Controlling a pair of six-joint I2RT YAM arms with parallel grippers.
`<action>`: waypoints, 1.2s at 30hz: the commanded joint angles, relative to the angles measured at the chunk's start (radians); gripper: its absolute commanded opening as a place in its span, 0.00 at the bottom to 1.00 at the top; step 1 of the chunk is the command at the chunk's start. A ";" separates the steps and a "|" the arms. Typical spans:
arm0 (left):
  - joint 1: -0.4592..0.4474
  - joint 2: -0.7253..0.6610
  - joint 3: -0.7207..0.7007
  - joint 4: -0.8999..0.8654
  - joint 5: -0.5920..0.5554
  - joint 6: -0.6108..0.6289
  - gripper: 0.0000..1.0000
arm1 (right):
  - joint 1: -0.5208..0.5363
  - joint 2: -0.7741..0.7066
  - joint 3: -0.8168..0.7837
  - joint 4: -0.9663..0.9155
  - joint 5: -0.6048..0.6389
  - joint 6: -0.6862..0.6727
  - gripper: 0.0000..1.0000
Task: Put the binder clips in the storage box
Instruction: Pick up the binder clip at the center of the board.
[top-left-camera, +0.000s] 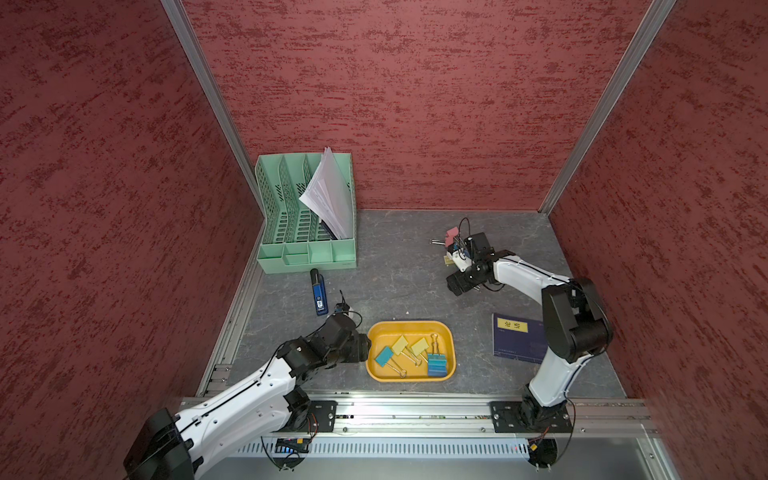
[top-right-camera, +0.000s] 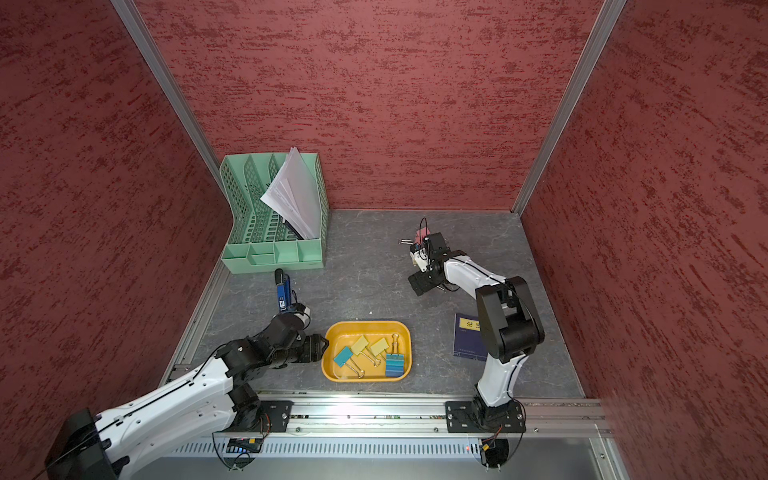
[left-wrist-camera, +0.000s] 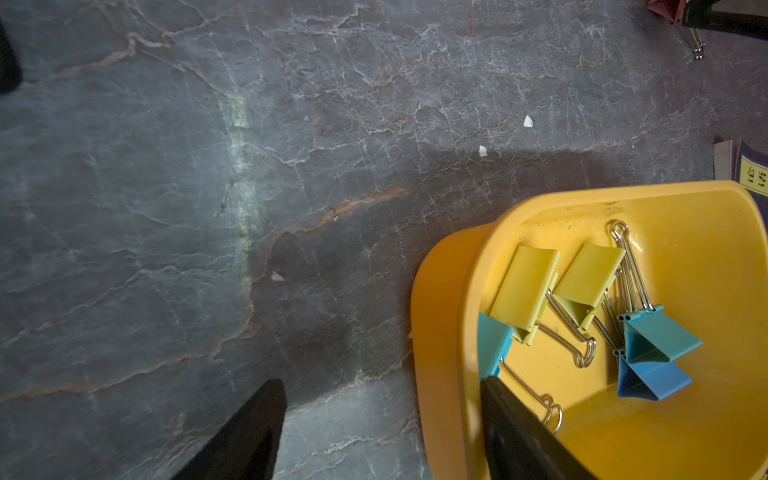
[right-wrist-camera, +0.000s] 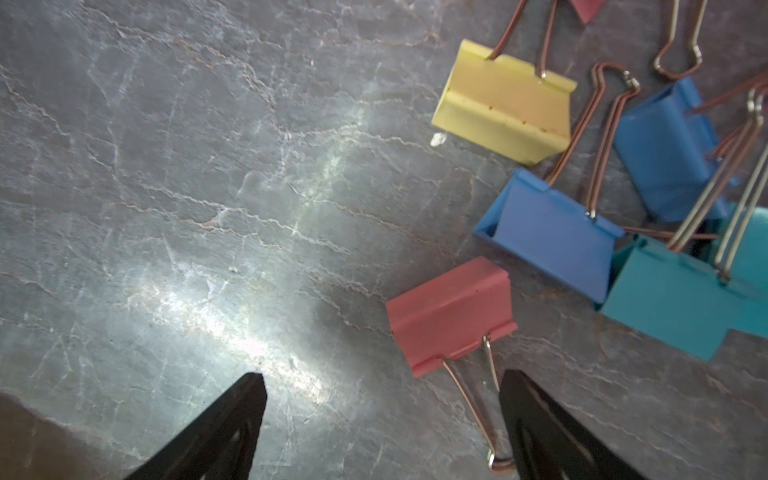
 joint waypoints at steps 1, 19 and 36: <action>0.000 0.012 0.004 0.000 -0.005 0.014 0.76 | -0.019 0.026 0.004 0.051 -0.013 -0.031 0.94; 0.000 0.052 0.013 0.004 -0.003 0.015 0.76 | -0.064 0.114 0.008 0.116 -0.028 -0.052 0.93; 0.000 0.054 0.014 0.005 -0.005 0.015 0.76 | -0.069 0.054 -0.051 0.161 -0.016 0.001 0.61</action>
